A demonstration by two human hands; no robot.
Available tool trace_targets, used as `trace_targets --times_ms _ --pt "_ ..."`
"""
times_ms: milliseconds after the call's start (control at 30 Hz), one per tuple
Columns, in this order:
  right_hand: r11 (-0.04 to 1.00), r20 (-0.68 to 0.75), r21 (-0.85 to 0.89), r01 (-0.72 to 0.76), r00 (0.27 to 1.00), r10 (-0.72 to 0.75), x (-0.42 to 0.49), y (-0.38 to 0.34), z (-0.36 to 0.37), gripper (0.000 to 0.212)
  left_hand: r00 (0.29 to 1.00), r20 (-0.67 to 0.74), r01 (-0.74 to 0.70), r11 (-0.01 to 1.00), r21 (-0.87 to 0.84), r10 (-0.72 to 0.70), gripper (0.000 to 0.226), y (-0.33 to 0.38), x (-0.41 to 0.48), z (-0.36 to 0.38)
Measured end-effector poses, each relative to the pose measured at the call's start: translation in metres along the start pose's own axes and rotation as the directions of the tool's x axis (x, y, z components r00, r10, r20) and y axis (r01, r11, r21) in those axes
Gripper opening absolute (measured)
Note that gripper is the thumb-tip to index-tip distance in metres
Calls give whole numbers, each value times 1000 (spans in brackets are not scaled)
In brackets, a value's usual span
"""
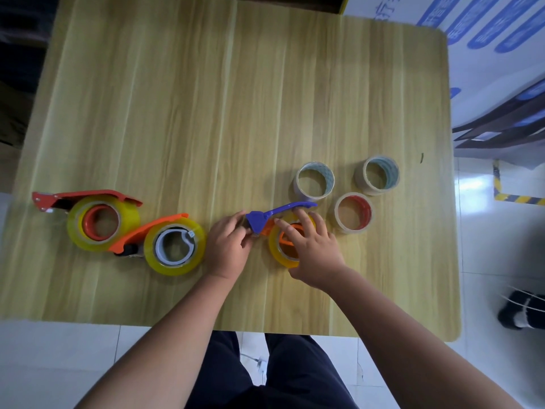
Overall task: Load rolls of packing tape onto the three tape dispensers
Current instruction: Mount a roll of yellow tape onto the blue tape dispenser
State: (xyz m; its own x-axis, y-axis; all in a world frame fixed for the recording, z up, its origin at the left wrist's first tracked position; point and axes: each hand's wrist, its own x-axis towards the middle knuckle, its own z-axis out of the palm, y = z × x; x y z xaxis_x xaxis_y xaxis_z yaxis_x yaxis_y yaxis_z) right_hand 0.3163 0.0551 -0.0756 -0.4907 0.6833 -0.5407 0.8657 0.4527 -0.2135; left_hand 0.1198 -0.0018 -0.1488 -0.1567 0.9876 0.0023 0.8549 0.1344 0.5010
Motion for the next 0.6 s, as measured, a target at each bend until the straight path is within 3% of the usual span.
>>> trace_targets --times_ms 167,267,367,467,600 --pt "1000 10 6 -1 1000 1 0 0 1 116 1000 -17 -5 1000 -16 5 26 -1 1 0" --pt "1000 26 7 -28 999 28 1 -7 0 105 1000 21 24 999 -28 -23 27 -3 2 1" --pt "996 -154 22 -84 984 86 2 -23 8 76 999 33 31 999 -44 -30 28 -5 2 2" --pt "996 -421 59 -64 903 83 6 -40 25 40 1000 -11 -9 997 -81 8 21 -3 -3 1" --pt "987 -498 142 -78 856 140 19 -51 34 19 995 -76 -71 994 -86 64 10 -6 -7 2"
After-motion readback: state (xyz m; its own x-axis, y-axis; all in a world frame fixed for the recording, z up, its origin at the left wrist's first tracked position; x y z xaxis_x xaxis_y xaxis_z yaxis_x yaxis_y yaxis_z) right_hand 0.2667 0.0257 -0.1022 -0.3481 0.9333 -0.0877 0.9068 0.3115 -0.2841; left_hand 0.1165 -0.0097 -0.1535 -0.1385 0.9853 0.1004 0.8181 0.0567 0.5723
